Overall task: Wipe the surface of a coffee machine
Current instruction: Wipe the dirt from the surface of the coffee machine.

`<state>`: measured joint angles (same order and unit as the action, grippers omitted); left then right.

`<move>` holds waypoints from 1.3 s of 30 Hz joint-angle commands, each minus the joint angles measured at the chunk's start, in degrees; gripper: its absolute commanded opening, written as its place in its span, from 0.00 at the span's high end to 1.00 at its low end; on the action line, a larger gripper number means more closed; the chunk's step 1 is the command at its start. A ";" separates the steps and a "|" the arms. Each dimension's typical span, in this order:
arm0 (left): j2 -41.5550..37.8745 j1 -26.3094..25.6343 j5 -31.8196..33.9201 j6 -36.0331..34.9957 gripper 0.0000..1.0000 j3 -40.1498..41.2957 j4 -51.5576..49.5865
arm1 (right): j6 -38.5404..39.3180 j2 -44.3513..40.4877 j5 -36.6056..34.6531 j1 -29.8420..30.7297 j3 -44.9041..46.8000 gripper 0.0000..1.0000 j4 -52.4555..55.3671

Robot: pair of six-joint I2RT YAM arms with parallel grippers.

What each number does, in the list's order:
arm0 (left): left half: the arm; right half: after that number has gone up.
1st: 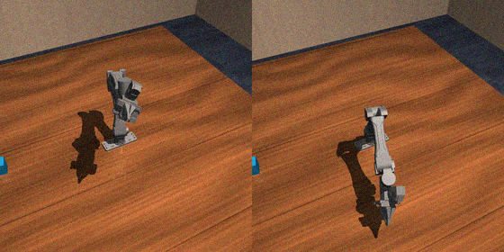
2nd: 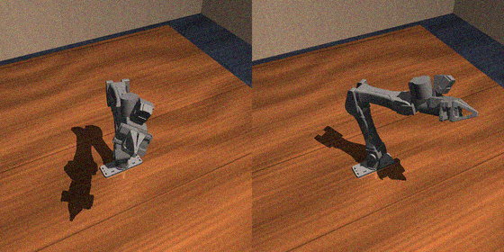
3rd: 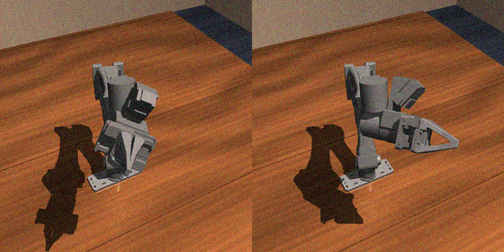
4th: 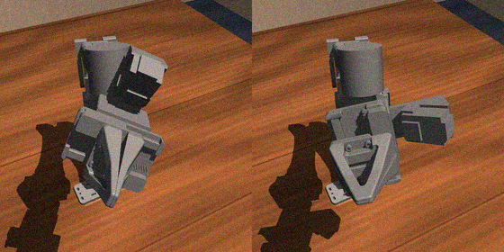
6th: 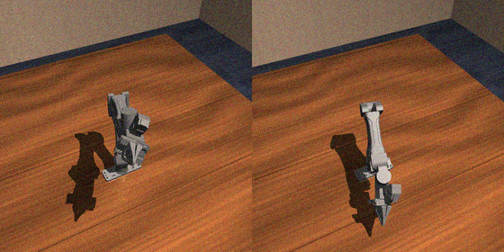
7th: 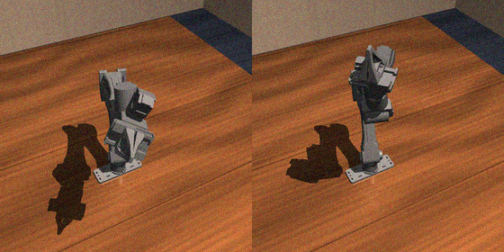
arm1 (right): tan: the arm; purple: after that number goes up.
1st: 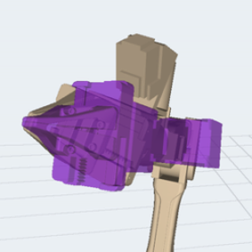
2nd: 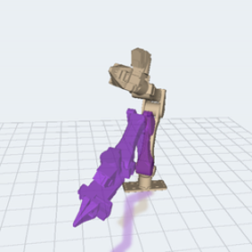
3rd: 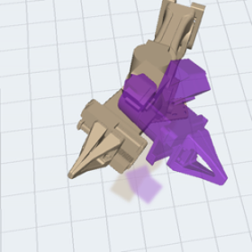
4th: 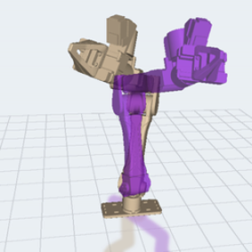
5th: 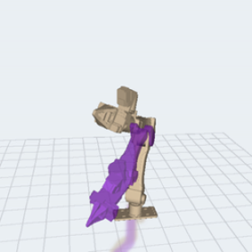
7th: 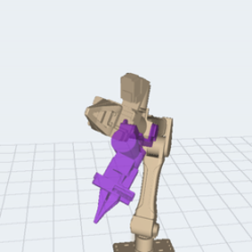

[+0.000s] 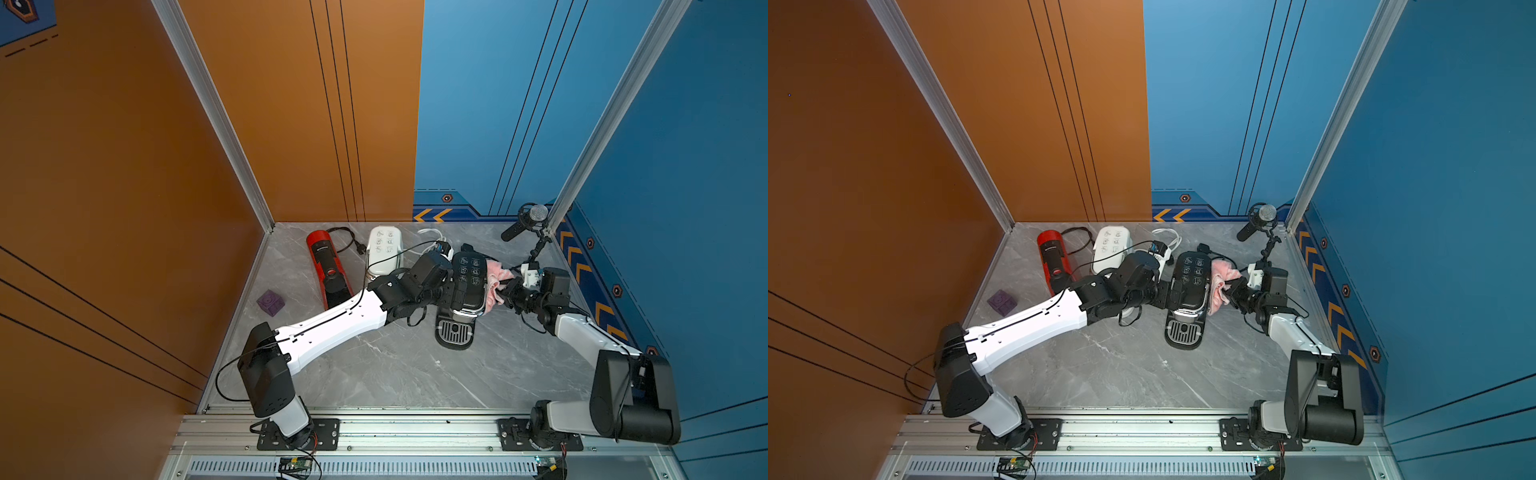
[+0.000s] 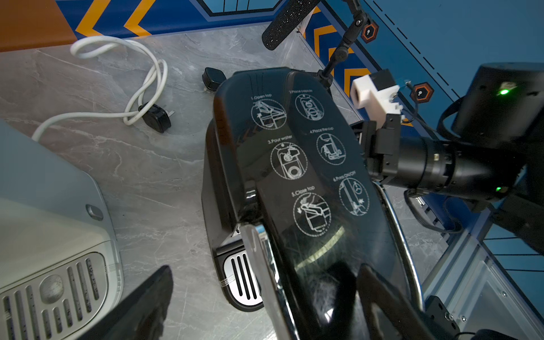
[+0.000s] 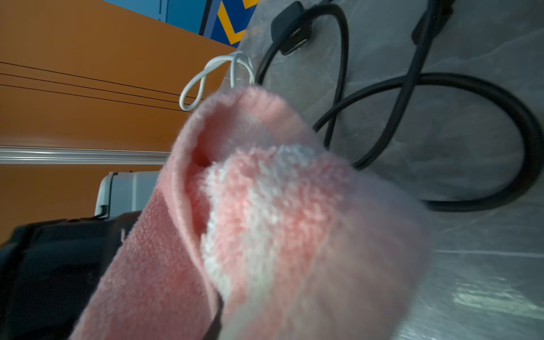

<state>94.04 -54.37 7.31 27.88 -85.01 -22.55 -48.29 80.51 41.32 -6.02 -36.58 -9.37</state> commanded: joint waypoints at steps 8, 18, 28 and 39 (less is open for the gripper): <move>2.82 -1.11 -0.48 0.21 0.03 0.11 -2.30 | 2.41 6.32 -10.24 5.44 2.70 1.00 1.35; 0.62 -0.74 -0.55 -1.15 0.03 0.57 -2.44 | 3.24 -6.73 -12.61 7.43 -4.26 1.00 12.98; 0.30 -0.74 -1.24 -1.21 0.03 0.81 -2.40 | 4.05 -14.49 -14.82 6.55 -12.29 1.00 20.56; -0.52 -1.09 -1.25 -1.24 0.03 1.78 -2.34 | 2.62 -6.61 -17.12 6.79 1.30 1.00 8.91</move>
<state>94.50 -54.98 6.83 28.10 -84.75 -20.82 -45.30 72.03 25.15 0.12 -36.97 4.64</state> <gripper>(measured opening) 0.970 0.211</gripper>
